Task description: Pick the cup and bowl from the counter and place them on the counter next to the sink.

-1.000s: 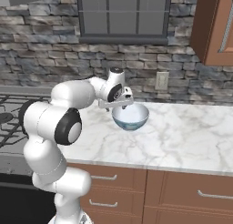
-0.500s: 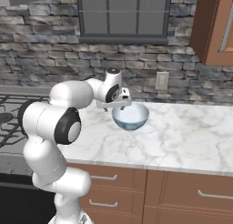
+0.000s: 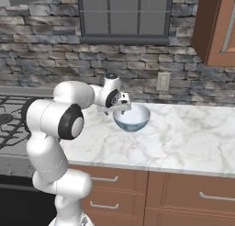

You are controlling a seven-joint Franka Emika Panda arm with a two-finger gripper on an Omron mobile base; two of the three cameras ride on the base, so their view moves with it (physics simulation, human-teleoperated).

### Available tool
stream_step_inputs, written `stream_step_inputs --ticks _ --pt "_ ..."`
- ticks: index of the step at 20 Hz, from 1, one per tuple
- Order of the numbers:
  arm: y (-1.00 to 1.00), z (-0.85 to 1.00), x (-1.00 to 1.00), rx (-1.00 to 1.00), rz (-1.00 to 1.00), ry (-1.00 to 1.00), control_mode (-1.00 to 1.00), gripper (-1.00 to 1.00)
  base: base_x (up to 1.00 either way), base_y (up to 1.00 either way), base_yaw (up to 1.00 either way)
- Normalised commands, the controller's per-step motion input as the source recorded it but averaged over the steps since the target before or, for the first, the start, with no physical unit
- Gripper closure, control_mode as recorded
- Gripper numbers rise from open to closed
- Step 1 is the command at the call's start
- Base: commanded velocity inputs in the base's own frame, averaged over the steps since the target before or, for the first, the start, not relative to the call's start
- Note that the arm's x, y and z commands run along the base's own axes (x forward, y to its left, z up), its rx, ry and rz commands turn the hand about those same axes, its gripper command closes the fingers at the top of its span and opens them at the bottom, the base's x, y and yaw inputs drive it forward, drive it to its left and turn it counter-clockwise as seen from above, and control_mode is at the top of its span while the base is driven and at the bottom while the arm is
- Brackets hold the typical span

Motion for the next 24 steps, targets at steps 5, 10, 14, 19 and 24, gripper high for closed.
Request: stream_step_inputs --ticks 5,10,14,19,24 --pt "0.14 -0.18 0.1 -0.01 -0.04 0.0 -1.0 -1.0 0.0 0.0 0.0" --pt "-0.02 -0.13 0.01 0.0 -0.05 0.0 -1.0 -1.0 0.0 0.0 0.0" --pt "-0.14 -0.03 0.0 0.0 -0.05 0.0 -1.0 -1.0 0.0 0.0 0.0" --pt "-0.21 0.0 0.0 0.0 -0.04 0.0 -1.0 -1.0 0.0 0.0 0.0" --pt "-0.07 -0.07 0.0 0.0 -0.01 0.0 -1.0 -1.0 0.0 0.0 0.0"
